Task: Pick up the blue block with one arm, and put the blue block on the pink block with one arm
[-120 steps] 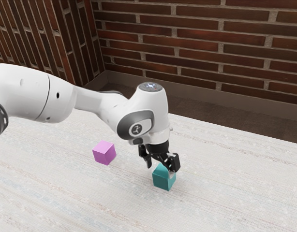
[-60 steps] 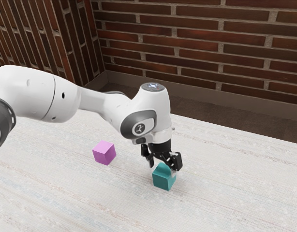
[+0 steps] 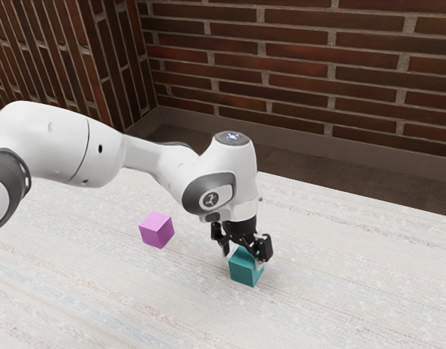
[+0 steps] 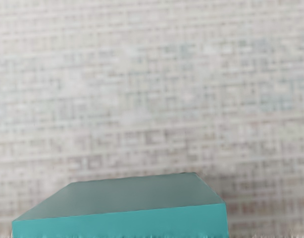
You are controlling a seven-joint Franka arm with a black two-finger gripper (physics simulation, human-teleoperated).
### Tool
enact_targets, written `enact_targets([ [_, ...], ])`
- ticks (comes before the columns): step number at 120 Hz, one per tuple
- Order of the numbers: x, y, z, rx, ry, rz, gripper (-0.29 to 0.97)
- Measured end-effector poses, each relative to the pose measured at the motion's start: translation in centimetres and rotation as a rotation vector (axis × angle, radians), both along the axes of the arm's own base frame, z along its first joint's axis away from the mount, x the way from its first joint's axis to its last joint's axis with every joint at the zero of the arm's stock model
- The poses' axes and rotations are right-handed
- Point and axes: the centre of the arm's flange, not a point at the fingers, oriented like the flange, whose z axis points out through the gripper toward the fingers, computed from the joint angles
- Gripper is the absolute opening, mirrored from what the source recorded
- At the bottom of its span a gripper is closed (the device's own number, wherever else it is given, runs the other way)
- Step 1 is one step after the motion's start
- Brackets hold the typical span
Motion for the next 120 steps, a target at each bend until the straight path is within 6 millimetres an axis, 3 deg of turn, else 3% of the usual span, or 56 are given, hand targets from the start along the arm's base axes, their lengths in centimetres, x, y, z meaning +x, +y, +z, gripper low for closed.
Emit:
enact_targets([
  [54, 0.76, -0.34, -0.82, -0.033, -0.034, 0.022, 0.68],
  [120, 0.10, -0.26, -0.91, -0.027, -0.028, 0.032, 0.68],
])
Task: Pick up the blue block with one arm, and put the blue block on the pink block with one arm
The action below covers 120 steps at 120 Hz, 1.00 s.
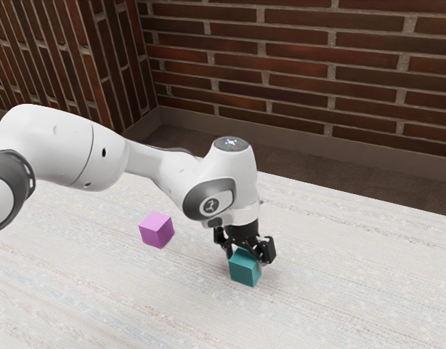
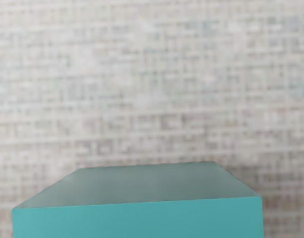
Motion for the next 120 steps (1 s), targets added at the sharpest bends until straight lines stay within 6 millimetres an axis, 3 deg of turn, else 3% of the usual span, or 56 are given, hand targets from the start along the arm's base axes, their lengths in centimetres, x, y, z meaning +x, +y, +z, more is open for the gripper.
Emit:
enact_targets([
  [31, -0.01, -0.02, -0.33, -0.001, 0.003, 0.004, 0.68],
  [77, 0.07, -0.04, -0.47, -0.002, 0.001, 0.007, 0.46],
  [120, 0.13, -0.03, -0.06, -0.003, -0.005, 0.018, 0.41],
])
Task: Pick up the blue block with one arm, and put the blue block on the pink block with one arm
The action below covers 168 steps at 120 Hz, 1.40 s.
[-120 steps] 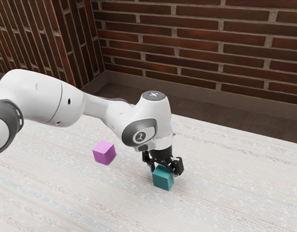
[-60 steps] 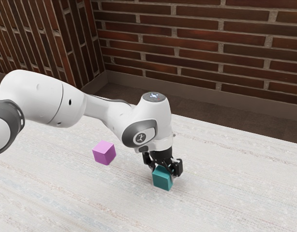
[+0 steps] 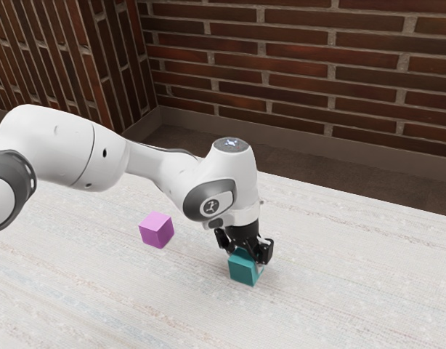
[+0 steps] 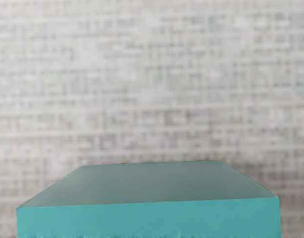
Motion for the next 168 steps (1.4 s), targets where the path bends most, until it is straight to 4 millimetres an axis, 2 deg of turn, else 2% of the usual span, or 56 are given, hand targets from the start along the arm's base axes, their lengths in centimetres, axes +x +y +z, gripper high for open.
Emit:
enact_targets([
  [30, 0.1, 0.2, 3.7, 0.006, -0.046, 0.010, 0.38],
  [59, -1.1, 7.8, 7.6, 0.092, -0.085, 0.112, 0.38],
  [71, -0.7, 11.0, 8.0, 0.113, -0.091, 0.156, 0.38],
  [88, -0.2, 14.5, 8.5, 0.135, -0.102, 0.183, 0.38],
  [107, -0.6, 18.4, 9.2, 0.181, -0.113, 0.182, 0.38],
  [125, -1.3, 21.5, 8.8, 0.216, -0.113, 0.172, 0.38],
  [168, -1.2, 24.7, 9.0, 0.112, -0.133, 0.193, 0.38],
])
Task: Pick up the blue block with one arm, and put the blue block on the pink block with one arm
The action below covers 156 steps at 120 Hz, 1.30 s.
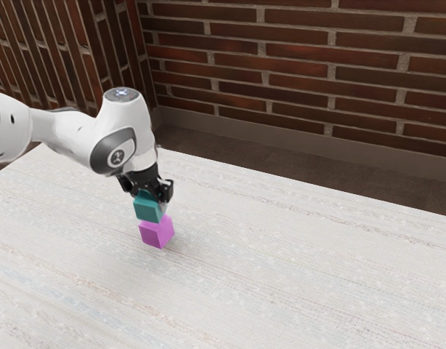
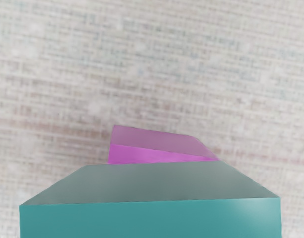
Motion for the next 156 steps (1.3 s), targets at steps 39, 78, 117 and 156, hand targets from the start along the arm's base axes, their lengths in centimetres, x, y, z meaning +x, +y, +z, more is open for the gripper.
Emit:
enact_targets([
  [39, 0.4, 0.8, -1.2, -0.036, -0.007, 0.027, 0.38],
  [78, 0.3, 1.1, -1.3, -0.037, -0.003, 0.033, 0.38],
  [117, 0.4, 0.8, -1.9, -0.045, 0.003, 0.028, 0.38],
  [156, 0.5, 1.4, -2.1, -0.046, -0.002, 0.038, 0.45],
])
